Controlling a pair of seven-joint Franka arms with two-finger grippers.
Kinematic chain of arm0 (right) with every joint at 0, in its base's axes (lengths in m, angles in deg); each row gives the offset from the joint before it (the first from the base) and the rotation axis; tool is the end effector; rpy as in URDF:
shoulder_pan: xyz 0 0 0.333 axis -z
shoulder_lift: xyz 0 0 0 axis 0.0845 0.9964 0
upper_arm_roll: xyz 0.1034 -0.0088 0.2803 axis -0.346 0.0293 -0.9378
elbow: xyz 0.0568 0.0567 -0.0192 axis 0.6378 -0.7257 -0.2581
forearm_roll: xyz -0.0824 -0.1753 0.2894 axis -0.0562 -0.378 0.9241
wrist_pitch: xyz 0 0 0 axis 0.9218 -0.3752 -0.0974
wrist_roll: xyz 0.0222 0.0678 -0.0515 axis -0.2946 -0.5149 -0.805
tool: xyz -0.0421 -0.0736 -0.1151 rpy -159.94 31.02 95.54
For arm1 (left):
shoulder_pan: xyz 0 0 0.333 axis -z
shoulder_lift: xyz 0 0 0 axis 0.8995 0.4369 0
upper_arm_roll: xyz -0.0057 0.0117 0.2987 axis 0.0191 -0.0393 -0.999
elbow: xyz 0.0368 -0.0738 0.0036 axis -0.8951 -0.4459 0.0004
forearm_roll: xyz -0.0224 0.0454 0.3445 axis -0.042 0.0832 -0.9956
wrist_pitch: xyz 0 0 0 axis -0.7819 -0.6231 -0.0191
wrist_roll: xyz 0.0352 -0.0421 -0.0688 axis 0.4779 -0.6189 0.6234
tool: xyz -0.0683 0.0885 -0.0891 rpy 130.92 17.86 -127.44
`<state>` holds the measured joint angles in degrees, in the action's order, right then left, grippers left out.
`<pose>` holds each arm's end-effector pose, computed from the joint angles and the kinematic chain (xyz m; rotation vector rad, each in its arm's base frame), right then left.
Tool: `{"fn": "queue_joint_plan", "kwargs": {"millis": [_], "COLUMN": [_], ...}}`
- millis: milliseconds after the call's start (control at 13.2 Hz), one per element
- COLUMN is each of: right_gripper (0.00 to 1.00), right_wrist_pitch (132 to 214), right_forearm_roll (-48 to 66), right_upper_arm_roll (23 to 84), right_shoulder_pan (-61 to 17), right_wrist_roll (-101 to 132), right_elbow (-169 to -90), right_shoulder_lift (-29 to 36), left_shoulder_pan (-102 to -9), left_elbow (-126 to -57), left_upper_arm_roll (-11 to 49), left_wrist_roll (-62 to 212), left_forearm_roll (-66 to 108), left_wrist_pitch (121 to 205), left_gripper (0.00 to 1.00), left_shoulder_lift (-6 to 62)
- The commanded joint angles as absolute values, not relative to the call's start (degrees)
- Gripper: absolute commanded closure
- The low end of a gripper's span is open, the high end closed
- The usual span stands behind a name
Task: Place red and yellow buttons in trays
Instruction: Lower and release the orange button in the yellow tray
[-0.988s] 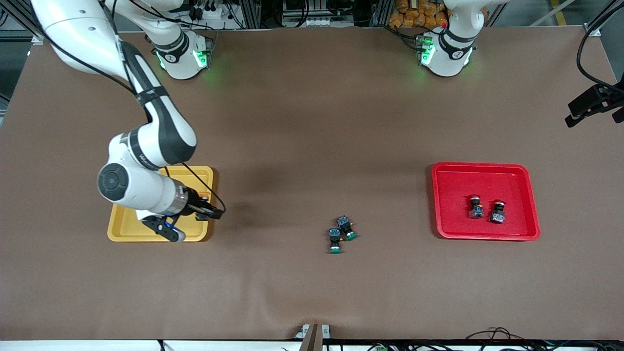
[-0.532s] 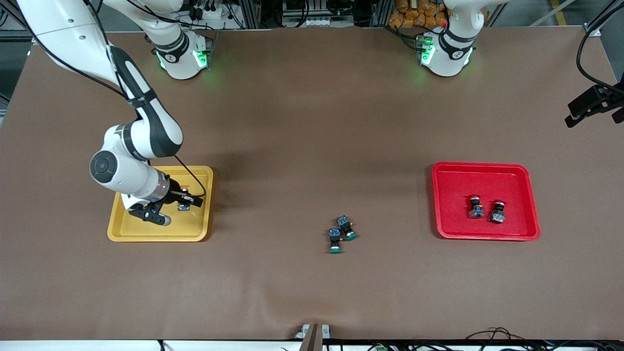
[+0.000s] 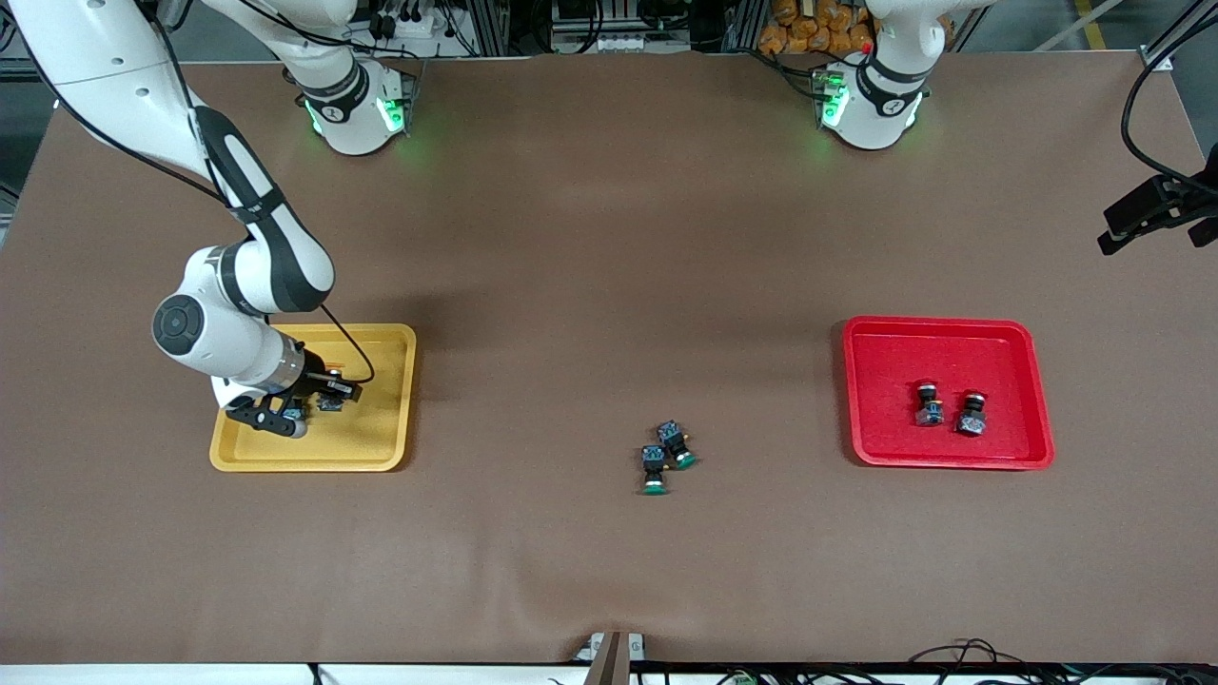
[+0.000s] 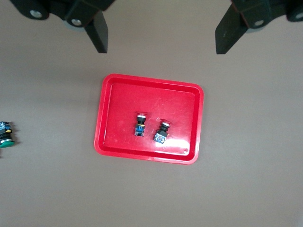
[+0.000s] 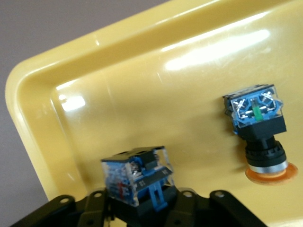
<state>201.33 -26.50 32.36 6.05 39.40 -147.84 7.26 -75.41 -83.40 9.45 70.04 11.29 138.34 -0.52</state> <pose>0.5609 0.0471 0.1972 -2.9734 0.4465 0.0451 0.4995 0.0214 0.5919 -3.1145 -0.1134 -0.1054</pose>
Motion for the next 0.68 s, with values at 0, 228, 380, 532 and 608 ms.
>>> {"fn": "queue_joint_plan", "kwargs": {"millis": [0,228,380,532,608], "right_gripper": [0.0,0.0,0.0,0.0,0.0], "right_wrist_pitch": [201.0,196.1,189.9,172.7,166.4], "right_forearm_roll": [-27.1,-26.9,-27.6,-28.9,-29.3], "right_upper_arm_roll": [31.2,31.0,30.9,30.9,30.9], "right_shoulder_pan": [5.4,4.6,4.3,4.3,4.4], "right_wrist_roll": [39.1,39.2,38.5,38.5,38.6], "right_elbow": [-143.8,-138.2,-133.4,-120.0,-114.2], "right_shoulder_lift": [7.7,7.7,7.4,7.8,8.8], "left_shoulder_pan": [-75.6,-75.6,-75.6,-75.6,-75.6], "left_elbow": [-81.6,-81.6,-81.6,-81.6,-81.6], "left_upper_arm_roll": [9.5,9.5,9.5,9.5,9.5], "left_wrist_roll": [69.3,69.4,69.3,69.4,69.4], "left_forearm_roll": [12.1,12.1,12.0,12.1,12.2], "left_wrist_pitch": [137.0,137.0,137.0,137.0,137.0], "left_gripper": [0.0,0.0,0.0,0.0,0.0], "left_shoulder_lift": [0.1,0.1,0.1,0.1,0.1]}}
